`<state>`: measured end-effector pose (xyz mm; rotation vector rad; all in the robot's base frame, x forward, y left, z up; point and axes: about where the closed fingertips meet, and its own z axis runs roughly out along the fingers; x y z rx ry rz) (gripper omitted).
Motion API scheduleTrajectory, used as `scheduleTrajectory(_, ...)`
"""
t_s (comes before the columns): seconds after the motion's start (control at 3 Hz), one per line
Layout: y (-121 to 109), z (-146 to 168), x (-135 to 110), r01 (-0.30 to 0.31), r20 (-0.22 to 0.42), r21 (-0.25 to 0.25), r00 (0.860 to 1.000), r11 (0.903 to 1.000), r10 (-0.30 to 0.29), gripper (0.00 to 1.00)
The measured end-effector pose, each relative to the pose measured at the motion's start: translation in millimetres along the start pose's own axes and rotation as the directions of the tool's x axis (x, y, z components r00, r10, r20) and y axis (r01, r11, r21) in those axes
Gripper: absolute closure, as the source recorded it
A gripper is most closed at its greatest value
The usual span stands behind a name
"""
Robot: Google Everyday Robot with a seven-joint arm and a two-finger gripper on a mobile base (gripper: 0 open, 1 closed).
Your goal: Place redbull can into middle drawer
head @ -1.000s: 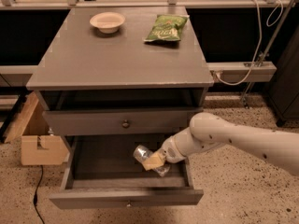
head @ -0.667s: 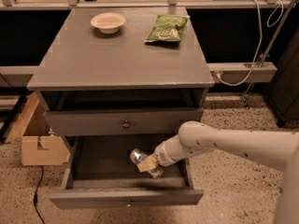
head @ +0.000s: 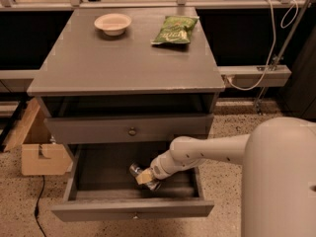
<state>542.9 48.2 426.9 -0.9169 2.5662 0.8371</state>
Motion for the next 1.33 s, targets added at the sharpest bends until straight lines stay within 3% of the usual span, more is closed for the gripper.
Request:
scheduleTrajectory(0.33,0,24,-4,0.01,-0.027,-0.001,1.0,0.9999,-0.01,0.27)
scheduleTrajectory(0.67,1,17,-7,0.013,0.017,-0.043,1.0,0.999,-0.013,0.0)
scheduleTrajectory(1.0,-10,-16,-1,0.001,0.083,-0.046,0.997,0.9989,0.003,0.0)
scheduleTrajectory(1.33,0,-79,2,0.035,0.185,-0.006,0.982,0.9994,-0.033,0.0)
